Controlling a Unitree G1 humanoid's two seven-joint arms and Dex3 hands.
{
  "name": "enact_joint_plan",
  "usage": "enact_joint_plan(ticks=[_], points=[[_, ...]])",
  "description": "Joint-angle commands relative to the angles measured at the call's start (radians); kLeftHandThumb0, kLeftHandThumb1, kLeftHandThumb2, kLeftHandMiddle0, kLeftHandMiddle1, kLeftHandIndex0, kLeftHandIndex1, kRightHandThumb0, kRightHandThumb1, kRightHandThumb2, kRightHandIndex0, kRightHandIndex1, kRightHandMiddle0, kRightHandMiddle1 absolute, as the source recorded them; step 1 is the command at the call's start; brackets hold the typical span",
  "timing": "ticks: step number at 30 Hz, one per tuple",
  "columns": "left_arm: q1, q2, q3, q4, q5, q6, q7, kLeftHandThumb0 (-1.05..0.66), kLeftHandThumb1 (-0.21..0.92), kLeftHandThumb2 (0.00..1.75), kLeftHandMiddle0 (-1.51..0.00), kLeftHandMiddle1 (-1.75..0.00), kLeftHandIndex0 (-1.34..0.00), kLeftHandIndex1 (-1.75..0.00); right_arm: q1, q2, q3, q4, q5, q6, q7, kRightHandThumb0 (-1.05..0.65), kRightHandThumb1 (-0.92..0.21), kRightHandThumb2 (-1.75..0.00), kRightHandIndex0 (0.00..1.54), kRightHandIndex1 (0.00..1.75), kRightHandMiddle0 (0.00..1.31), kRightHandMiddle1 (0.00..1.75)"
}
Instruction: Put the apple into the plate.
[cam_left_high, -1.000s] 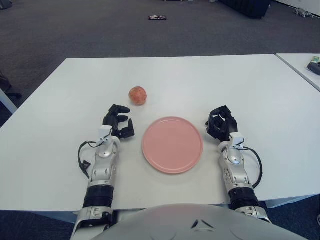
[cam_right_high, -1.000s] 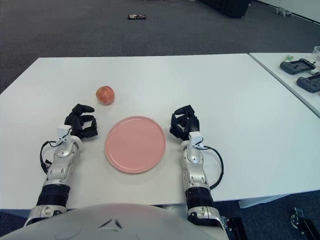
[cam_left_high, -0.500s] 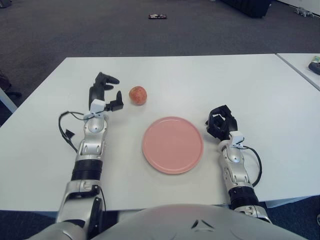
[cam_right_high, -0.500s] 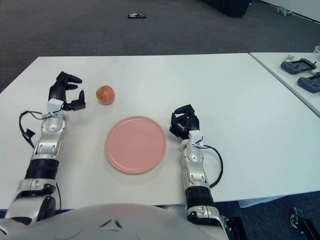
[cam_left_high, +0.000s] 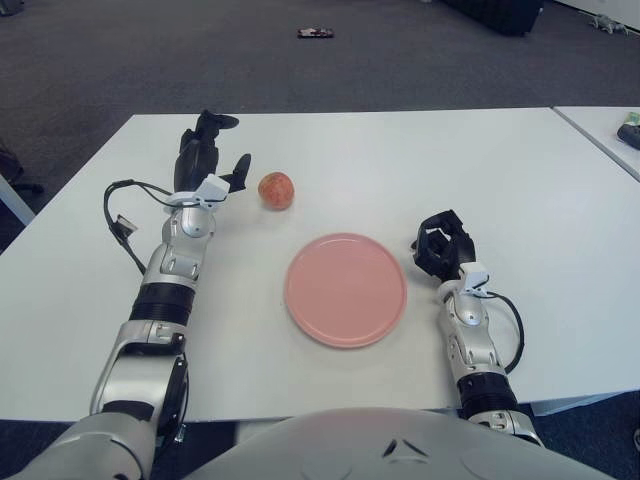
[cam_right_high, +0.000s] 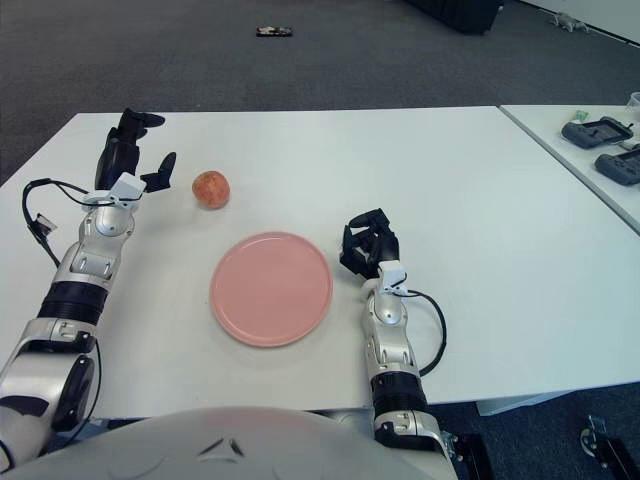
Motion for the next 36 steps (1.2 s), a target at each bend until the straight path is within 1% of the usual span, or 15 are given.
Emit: enact_joint_plan(ticks=[1, 4, 6, 10, 12, 17, 22, 26, 36], points=[[-0.06, 0.041, -0.051, 0.035, 0.02, -0.065, -0.057, -0.94, 0.51, 0.83, 0.0, -0.05, 0.0, -0.11, 0.008, 0.005, -0.003, 0.021, 0.005, 0.023, -0.008, -0.39, -0.63, -0.92, 0.55, 1.6, 0.37, 1.75], [-0.092, 0.066, -0.083, 0.062, 0.02, -0.1, -0.121, -1.02, 0.51, 0.77, 0.0, -0.01, 0.0, -0.03, 0.008, 0.005, -0.001, 0.019, -0.001, 0.021, -0.011, -0.39, -0.63, -0.93, 0.55, 1.63, 0.37, 1.75], [-0.117, 0.083, -0.104, 0.089, 0.016, -0.119, -0.171, -1.03, 0.5, 0.75, 0.0, -0.01, 0.0, -0.01, 0.009, 0.005, 0.0, 0.015, -0.004, 0.028, -0.014, -0.39, -0.63, -0.93, 0.55, 1.63, 0.37, 1.75], [-0.2, 0.103, -0.157, 0.173, 0.023, -0.145, -0.279, -1.02, 0.48, 0.73, 0.0, 0.0, 0.0, 0.0, 0.011, 0.007, 0.001, 0.013, -0.008, 0.02, -0.02, -0.39, -0.63, -0.92, 0.53, 1.63, 0.37, 1.75], [-0.233, 0.102, -0.177, 0.211, 0.023, -0.152, -0.318, -1.01, 0.47, 0.73, 0.0, 0.0, 0.0, 0.0, 0.013, 0.008, 0.002, 0.01, -0.008, 0.019, -0.021, -0.39, -0.64, -0.92, 0.52, 1.63, 0.37, 1.75], [-0.329, 0.072, -0.222, 0.351, 0.006, -0.171, -0.425, -0.99, 0.45, 0.72, 0.0, 0.0, 0.0, 0.0, 0.018, 0.007, 0.003, -0.002, -0.005, 0.046, -0.02, -0.39, -0.65, -0.9, 0.5, 1.63, 0.36, 1.75], [-0.382, 0.061, -0.248, 0.465, 0.005, -0.199, -0.479, -0.99, 0.45, 0.72, 0.0, 0.0, 0.0, 0.0, 0.025, 0.011, 0.002, -0.017, 0.0, 0.064, -0.022, -0.39, -0.66, -0.89, 0.49, 1.62, 0.35, 1.75], [-0.412, 0.049, -0.276, 0.542, 0.02, -0.219, -0.508, -0.97, 0.43, 0.72, 0.0, 0.0, 0.0, 0.0, 0.029, 0.011, 0.001, -0.022, 0.0, 0.062, -0.022, -0.39, -0.65, -0.9, 0.51, 1.61, 0.36, 1.75], [-0.459, 0.022, -0.342, 0.627, 0.063, -0.21, -0.52, -0.94, 0.37, 0.76, 0.0, 0.0, 0.0, 0.0, 0.036, 0.018, -0.002, -0.039, 0.001, 0.08, -0.031, -0.39, -0.65, -0.91, 0.52, 1.6, 0.36, 1.75]])
